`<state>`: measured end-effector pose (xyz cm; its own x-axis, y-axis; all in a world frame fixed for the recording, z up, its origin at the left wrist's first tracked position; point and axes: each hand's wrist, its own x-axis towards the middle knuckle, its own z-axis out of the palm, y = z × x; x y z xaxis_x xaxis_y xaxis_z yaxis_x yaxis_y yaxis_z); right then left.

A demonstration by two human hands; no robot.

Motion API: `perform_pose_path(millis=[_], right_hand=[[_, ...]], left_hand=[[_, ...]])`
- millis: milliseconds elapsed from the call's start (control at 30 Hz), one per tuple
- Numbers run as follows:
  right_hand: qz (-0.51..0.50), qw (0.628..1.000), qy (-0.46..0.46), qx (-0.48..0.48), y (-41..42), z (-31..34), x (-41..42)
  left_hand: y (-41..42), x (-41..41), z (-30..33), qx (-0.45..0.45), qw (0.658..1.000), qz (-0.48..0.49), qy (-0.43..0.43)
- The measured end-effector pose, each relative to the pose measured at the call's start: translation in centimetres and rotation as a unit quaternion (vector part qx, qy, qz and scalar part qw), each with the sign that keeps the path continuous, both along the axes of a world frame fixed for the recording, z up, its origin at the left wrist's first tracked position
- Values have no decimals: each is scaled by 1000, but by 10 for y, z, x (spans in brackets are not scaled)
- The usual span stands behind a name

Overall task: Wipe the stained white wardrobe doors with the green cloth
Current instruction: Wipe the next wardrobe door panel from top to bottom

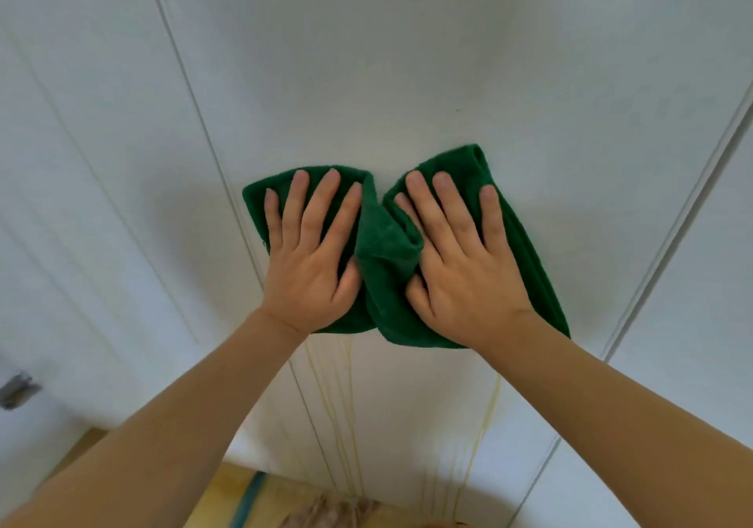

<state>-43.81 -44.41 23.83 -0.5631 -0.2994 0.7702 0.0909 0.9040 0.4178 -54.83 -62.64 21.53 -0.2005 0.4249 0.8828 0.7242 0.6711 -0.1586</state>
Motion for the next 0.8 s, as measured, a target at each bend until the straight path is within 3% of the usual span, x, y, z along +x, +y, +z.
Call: perform_pose_path(millis=[167,300,500,667,800], right_hand=[[13,998,-20,59,-19,20,-12],[-6,993,1,119,-15,19,-15],[-4,989,62,132,-13,2,-24],[16,982,91,164,-7,-7,-26],[13,976,92,198,-4,-12,-26]], left_hand=[[-10,6,14,-5,999,-13,-33],[-12,9,2,5,1000,1,-5],[0,9,-42,222,970,31,-94],[23,4,-65,342,928,-92,-120],[44,-5,-80,448,869,18,-209]])
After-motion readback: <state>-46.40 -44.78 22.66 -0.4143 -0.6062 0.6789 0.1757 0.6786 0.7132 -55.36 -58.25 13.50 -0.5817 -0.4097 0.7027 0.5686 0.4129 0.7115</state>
